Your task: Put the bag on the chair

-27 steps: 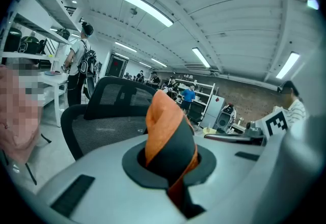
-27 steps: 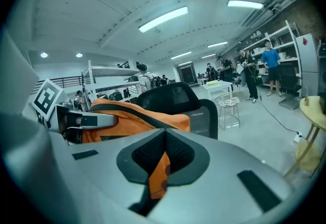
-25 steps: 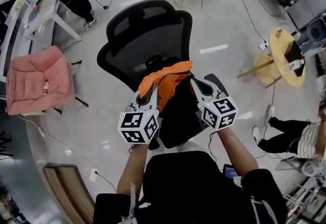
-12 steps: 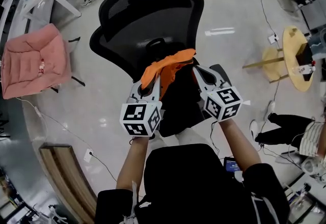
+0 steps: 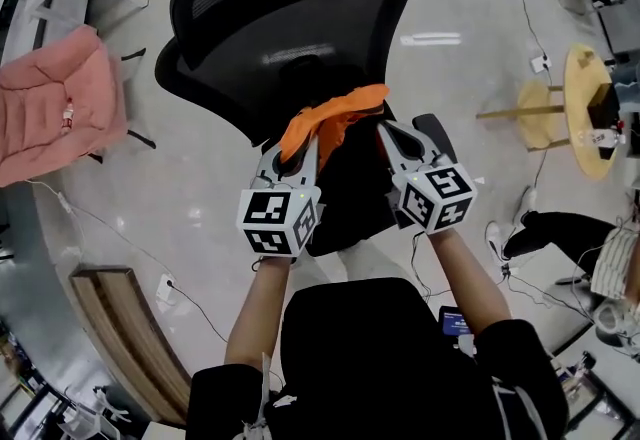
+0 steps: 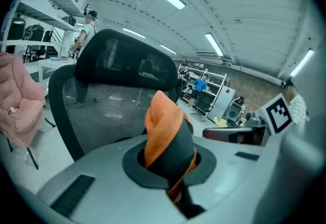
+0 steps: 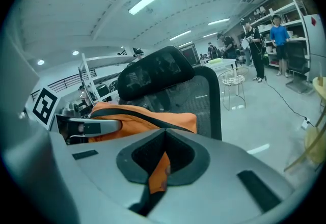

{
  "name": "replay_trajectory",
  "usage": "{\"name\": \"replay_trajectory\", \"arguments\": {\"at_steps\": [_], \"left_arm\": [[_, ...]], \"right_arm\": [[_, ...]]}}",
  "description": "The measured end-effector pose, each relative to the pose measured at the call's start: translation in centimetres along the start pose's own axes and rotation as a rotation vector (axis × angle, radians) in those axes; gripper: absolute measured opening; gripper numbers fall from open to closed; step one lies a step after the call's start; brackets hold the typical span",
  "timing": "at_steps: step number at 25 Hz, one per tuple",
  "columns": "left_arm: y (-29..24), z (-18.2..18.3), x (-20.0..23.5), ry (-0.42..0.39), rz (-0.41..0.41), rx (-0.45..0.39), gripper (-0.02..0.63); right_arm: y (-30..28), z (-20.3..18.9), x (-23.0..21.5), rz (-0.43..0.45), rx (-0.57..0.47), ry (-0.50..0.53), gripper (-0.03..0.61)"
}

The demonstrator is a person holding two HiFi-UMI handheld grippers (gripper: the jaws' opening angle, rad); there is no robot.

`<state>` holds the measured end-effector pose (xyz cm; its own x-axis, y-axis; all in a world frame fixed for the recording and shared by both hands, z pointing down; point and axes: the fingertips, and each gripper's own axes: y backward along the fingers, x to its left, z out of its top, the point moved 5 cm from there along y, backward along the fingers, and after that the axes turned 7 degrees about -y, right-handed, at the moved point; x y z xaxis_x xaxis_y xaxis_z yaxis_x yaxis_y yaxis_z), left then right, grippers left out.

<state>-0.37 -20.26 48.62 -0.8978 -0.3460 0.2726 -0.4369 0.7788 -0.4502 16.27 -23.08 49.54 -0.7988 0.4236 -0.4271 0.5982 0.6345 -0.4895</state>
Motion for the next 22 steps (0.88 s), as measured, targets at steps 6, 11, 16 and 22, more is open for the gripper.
{"name": "replay_trajectory", "arguments": {"at_steps": [6,11,16,22], "left_arm": [[-2.8,-1.2,0.4,0.026,-0.013,0.018,0.011],[-4.8,-2.1,0.3,0.060,-0.038,0.026,0.011],[-7.0,-2.9,0.0,0.082,-0.052,0.041,0.011],[-9.7,-4.5,0.4,0.128,-0.047,0.045,0.011]], "right_arm": [[-0.9,-1.0,-2.0,-0.024,0.028,-0.021,-0.005],[-1.6,-2.2,-3.5,-0.036,0.060,-0.045,-0.005],[-2.0,-3.2,-4.7,-0.045,0.078,-0.073,-0.005],[-2.9,-4.4,-6.5,-0.040,0.120,-0.085,-0.005]]}}
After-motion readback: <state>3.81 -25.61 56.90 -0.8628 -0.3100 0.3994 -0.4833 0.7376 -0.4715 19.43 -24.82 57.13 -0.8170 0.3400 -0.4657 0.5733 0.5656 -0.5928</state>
